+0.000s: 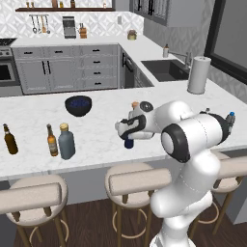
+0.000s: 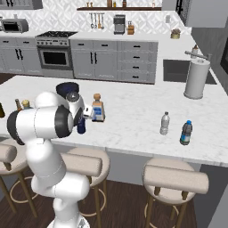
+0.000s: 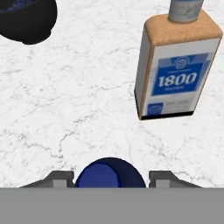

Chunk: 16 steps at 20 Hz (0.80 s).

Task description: Move the plastic bottles in the middle to the plastics group, and the glass bottles in the middle to the glass group.

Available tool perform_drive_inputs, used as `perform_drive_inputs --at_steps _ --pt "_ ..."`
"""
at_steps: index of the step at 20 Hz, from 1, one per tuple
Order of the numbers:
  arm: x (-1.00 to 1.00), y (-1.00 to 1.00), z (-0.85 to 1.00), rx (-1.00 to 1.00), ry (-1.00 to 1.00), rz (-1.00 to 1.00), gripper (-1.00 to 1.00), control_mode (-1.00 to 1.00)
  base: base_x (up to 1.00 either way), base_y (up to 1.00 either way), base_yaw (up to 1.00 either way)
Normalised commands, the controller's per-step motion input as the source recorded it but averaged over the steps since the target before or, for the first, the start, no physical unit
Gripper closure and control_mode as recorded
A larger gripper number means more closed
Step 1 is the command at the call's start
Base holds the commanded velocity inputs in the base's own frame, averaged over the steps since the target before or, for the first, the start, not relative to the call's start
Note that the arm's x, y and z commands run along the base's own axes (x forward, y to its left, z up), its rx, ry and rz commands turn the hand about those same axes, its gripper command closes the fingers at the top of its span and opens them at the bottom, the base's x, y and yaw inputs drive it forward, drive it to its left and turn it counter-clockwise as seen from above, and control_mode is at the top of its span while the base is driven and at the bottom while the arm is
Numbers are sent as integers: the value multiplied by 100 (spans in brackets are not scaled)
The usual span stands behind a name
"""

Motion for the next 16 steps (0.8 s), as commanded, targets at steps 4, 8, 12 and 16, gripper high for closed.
perform_drive_inputs --at_steps 4,8,12,16 --pt "-4 -8 -1 0 -13 0 100 -100 0 0 0" --pt "-25 -22 3 0 -8 0 100 -100 0 0 0" --pt "-16 -57 34 0 -2 0 100 -100 0 0 0" --pt "-7 -79 45 0 0 0 100 -100 0 0 0"
